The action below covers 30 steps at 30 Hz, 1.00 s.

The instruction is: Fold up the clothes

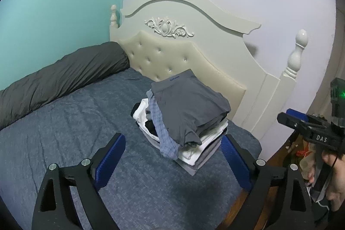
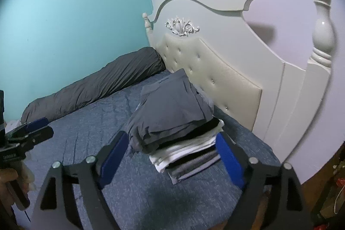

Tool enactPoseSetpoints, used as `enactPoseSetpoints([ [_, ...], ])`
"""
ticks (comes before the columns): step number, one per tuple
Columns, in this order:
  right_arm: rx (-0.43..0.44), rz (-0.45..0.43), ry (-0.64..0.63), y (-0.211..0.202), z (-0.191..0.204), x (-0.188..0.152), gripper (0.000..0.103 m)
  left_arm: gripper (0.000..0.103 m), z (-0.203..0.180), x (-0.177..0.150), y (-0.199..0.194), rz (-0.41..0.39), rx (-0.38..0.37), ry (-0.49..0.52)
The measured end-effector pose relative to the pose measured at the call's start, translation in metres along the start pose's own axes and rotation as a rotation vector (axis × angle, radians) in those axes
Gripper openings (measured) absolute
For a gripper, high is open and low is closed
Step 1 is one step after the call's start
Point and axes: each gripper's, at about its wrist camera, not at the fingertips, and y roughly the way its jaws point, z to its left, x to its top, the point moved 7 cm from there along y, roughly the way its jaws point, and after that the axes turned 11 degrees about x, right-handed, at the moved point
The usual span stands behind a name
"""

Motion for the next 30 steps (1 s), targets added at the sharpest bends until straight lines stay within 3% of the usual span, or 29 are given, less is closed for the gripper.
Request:
enactPoseSetpoints([
  [18, -0.050, -0.050, 0.040, -0.052, 0.031, -0.067, 0.100, 0.098, 0.008, -0.058, -0.047, -0.018, -0.027, 0.023],
  [30, -0.070, -0.092, 0.022, -0.082, 0.052, -0.090, 0.101, 0.098, 0.005, -0.078, -0.076, -0.041, -0.060, 0.031],
])
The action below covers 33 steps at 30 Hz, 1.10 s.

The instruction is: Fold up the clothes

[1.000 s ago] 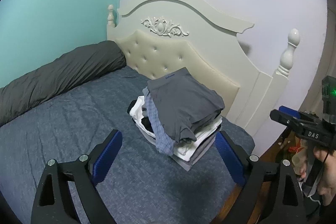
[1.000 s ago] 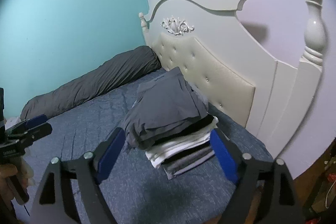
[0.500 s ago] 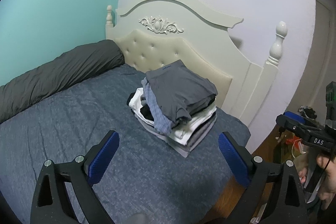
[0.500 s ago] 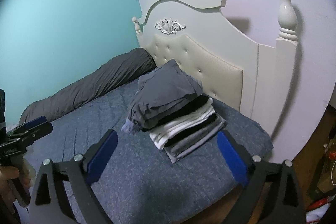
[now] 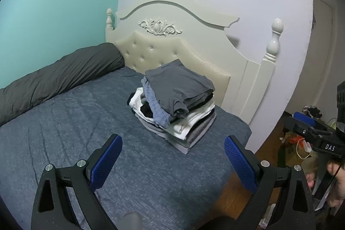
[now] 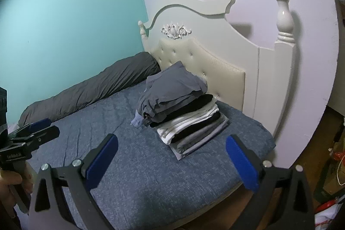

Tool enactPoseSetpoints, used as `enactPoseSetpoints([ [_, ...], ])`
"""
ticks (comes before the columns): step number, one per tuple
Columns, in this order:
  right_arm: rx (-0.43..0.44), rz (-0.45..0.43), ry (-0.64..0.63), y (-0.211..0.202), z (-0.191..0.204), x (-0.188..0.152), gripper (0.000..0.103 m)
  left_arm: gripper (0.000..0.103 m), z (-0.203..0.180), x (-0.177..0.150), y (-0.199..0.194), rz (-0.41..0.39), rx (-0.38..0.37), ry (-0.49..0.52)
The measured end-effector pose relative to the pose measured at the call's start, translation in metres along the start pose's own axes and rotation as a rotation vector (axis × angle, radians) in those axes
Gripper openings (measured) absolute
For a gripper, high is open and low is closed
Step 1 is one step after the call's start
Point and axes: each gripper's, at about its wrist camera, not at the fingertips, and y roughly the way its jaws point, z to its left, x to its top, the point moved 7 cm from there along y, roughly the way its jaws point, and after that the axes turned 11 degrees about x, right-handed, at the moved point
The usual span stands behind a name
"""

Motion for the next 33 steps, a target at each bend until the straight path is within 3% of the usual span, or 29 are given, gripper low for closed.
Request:
enactPoseSetpoints([
  [33, -0.014, -0.025, -0.056, -0.029, 0.029, -0.018, 0.102, 0.099, 0.004, -0.020, -0.044, -0.051, 0.002, -0.005],
])
